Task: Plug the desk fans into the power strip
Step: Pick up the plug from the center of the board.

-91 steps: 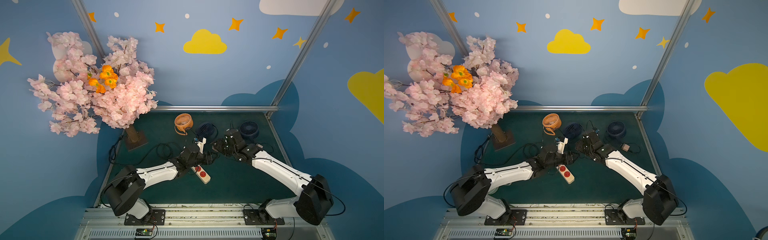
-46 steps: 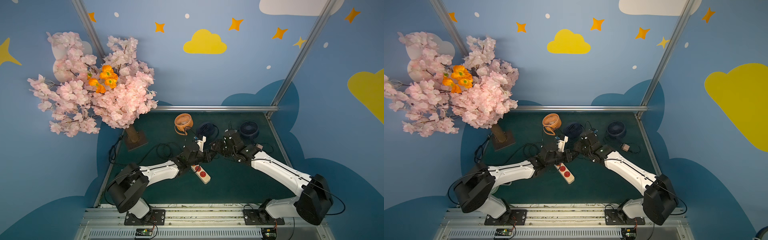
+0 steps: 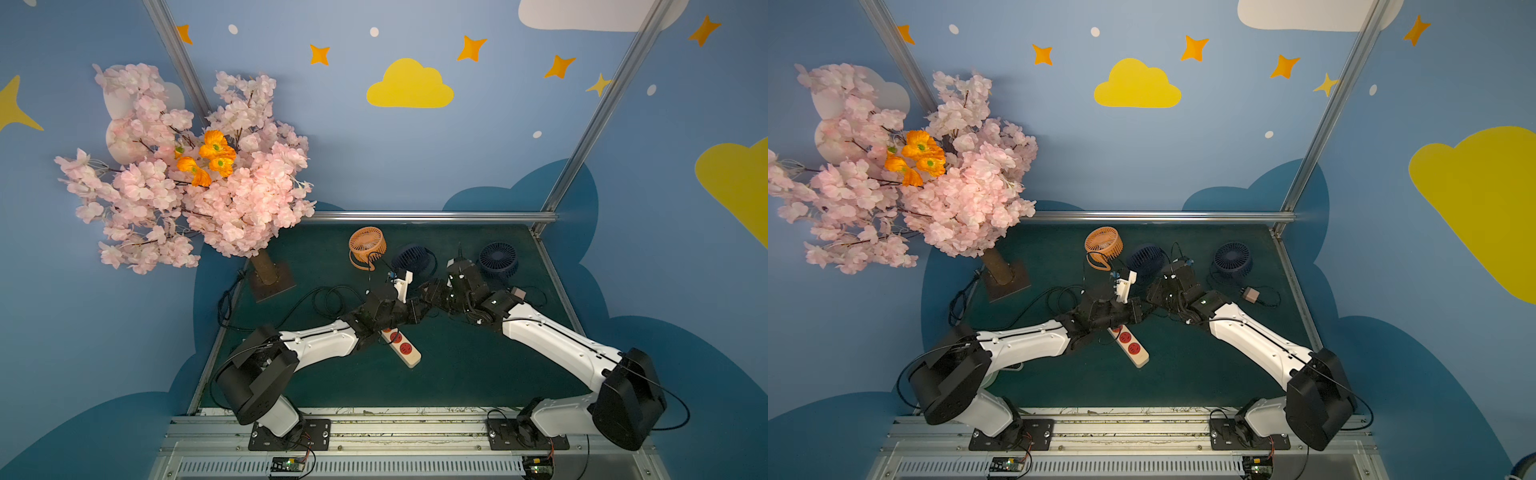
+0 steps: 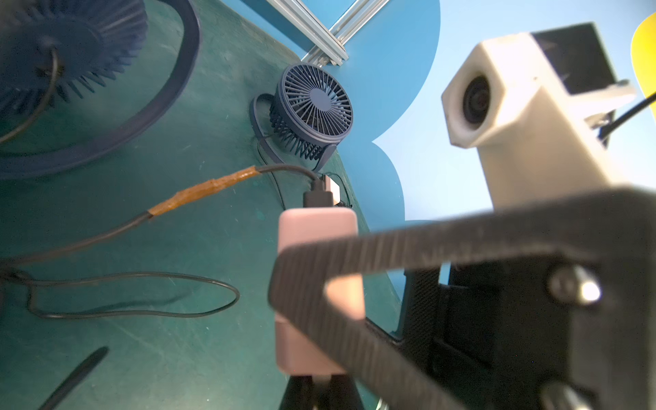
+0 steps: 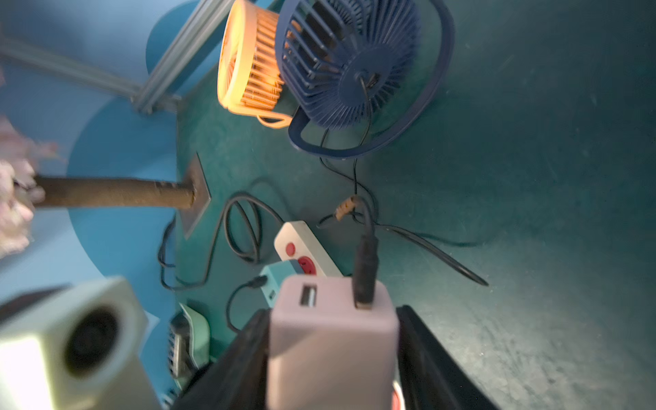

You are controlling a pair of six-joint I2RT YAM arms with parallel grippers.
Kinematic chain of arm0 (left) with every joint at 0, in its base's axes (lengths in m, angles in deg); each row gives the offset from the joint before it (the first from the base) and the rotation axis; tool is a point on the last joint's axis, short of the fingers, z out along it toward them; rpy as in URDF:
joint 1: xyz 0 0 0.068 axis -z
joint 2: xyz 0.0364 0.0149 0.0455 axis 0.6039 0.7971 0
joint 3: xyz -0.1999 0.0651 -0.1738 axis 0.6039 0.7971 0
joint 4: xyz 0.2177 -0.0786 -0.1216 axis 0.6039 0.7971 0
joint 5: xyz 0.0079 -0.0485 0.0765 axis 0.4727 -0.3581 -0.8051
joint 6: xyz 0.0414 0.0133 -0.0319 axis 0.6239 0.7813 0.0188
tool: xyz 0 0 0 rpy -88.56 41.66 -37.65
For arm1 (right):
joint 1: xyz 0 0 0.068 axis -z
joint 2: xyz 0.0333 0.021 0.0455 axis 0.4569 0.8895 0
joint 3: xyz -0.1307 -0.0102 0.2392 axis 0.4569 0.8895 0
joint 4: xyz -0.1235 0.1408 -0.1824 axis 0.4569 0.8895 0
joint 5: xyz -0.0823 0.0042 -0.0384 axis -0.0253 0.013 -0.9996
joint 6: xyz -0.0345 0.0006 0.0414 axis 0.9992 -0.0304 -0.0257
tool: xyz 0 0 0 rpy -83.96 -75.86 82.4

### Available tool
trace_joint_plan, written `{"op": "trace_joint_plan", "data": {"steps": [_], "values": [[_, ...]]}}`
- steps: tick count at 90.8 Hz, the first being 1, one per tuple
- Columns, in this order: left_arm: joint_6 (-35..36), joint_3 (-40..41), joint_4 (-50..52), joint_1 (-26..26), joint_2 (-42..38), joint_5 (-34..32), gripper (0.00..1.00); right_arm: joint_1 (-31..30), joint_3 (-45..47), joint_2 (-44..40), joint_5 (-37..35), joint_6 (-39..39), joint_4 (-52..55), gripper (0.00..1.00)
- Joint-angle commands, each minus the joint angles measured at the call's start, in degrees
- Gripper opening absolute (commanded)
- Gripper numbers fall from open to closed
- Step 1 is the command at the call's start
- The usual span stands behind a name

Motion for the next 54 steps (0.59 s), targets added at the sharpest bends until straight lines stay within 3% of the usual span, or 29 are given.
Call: {"op": "trace_joint_plan", "data": {"steps": [1, 22, 45, 54], "values": [[2.7, 0.4, -1.3, -1.6, -1.9, 2.0, 0.02, 1.4, 2.1, -2.6, 5.3, 2.6, -3.3, 0.7], [5.3, 1.4, -0.5, -4.8, -4.7, 10.8, 0.02, 8.8, 6.8, -7.5, 22.8, 8.1, -14.5, 0.87], [6.7, 1.1, -0.8, -7.7, -7.1, 20.1, 0.02, 19.9, 8.2, -7.0, 52.0, 7.2, -25.1, 0.9], [6.5, 0.6, -1.6, -8.6, -7.8, 24.3, 0.02, 21.5, 7.8, -5.8, 61.6, 5.9, -28.9, 0.91]]}}
